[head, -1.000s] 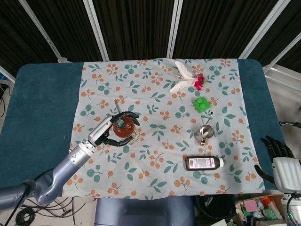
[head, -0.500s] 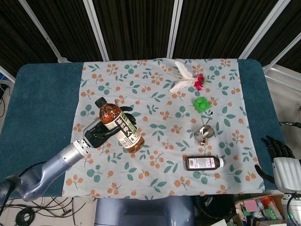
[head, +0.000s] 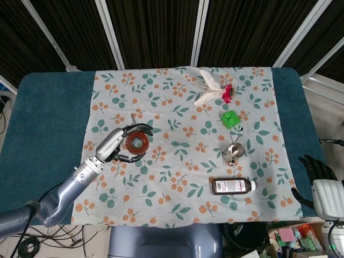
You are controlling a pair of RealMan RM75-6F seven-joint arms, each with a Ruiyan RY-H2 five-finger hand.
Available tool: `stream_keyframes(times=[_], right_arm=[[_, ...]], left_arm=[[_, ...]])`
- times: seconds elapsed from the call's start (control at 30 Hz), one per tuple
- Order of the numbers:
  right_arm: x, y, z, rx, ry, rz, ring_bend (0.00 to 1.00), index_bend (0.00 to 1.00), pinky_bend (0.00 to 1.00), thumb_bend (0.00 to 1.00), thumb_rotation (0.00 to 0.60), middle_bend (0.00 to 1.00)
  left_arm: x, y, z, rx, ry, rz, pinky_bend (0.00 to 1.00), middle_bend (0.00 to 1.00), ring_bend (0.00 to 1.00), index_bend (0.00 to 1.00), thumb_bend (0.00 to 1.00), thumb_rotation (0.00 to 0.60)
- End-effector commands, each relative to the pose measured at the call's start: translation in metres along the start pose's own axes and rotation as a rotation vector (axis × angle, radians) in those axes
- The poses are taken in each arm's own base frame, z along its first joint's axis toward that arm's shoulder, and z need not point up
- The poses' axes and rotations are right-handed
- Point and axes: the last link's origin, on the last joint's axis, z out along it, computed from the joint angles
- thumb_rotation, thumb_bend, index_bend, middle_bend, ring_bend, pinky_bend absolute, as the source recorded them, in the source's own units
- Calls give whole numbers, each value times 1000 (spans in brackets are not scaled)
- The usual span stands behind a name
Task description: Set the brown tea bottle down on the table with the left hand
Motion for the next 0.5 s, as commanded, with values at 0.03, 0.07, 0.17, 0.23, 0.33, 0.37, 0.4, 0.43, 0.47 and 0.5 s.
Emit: stream_keyframes(times=[0.03, 0.07, 0.17, 0.23, 0.33, 0.37, 0.4, 0.43, 0.47, 0.5], right_arm=[[0, 0, 0, 0, 1, 0, 130, 151, 186, 157, 600, 92], [0, 0, 0, -1, 1, 1, 129, 151, 186, 157, 600, 92], [0, 0, 0, -1, 1, 2, 130, 151, 186, 157, 600, 92], [0, 0, 0, 0, 0, 3, 130, 151, 186, 157, 600, 92], [0, 0, 0, 0, -1, 4, 129, 151, 186, 157, 600, 92], [0, 0, 0, 1, -1, 4, 129, 151, 186, 157, 600, 92], [0, 0, 0, 1, -1, 3, 130, 151, 186, 158, 600, 92], [0, 0, 0, 1, -1, 4, 130, 151, 186, 158, 600, 92], [0, 0, 0, 1, -1, 4, 130, 151, 186, 157, 600, 92], [0, -1, 0, 1, 0, 4, 130, 151, 186, 157, 600, 92]], left_arm=[[-46, -25, -6, -15, 143, 724, 331, 316, 256, 249, 536, 600], [-49, -25, -6, -4, 127, 672, 331, 317, 256, 252, 536, 600], [-55, -17, -6, 62, 66, 391, 331, 318, 256, 255, 536, 600], [-56, -6, -5, 115, 20, 168, 331, 317, 256, 255, 536, 600], [-51, 10, -4, 191, -37, -133, 331, 313, 256, 249, 536, 600], [-49, 13, -5, 208, -47, -204, 331, 313, 256, 249, 536, 600], [-47, 17, -5, 226, -59, -276, 331, 312, 256, 249, 537, 600], [-46, 20, -6, 247, -72, -362, 331, 311, 256, 249, 537, 600], [-45, 22, -6, 264, -85, -429, 331, 310, 256, 249, 537, 600], [-43, 23, -7, 290, -101, -518, 331, 309, 256, 249, 537, 600]])
